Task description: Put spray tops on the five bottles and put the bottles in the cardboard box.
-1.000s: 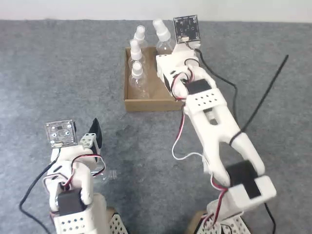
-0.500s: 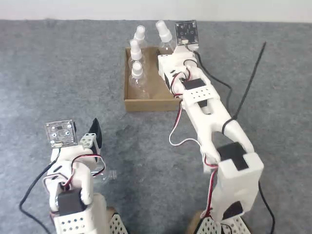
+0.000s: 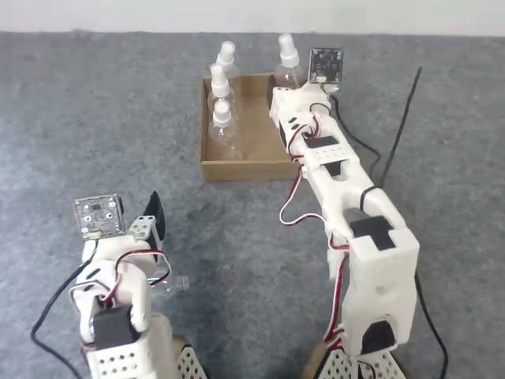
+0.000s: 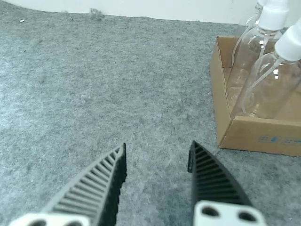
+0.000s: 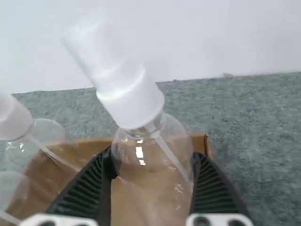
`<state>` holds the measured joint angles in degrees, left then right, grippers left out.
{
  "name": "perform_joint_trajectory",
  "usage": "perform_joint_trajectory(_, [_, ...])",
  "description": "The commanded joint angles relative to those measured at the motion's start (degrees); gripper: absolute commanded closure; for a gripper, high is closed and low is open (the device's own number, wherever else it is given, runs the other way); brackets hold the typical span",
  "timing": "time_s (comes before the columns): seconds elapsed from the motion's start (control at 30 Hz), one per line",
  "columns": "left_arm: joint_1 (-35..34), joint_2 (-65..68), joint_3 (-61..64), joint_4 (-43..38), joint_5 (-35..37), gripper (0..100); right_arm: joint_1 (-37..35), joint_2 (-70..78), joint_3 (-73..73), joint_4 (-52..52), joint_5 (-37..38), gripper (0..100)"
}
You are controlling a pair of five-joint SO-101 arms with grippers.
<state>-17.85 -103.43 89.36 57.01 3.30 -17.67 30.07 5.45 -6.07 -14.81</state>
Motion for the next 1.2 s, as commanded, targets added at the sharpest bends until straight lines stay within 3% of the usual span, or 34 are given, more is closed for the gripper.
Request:
perform_joint_trajectory(0.0, [-0.26, -0.97, -0.13, -0.09, -0.35, 80, 1.27, 0.48, -4.13, -4.79, -0.26, 92.9])
perform_joint_trajectory(0.47, [-0.26, -0.97, -0.04, -0.09, -2.9, 80, 1.36, 3.47, -4.04, -8.22, 2.2, 92.2])
perform_joint_trajectory(0.7, [-0.26, -0.97, 0.04, -0.09, -2.9, 80, 1.1, 3.12, -1.85, -8.22, 3.78, 72.9])
perform_joint_trajectory(1.17, [-0.26, -0.97, 0.04, -0.09, -2.99, 80, 0.84, -7.6, 7.3, -8.22, 3.78, 73.1])
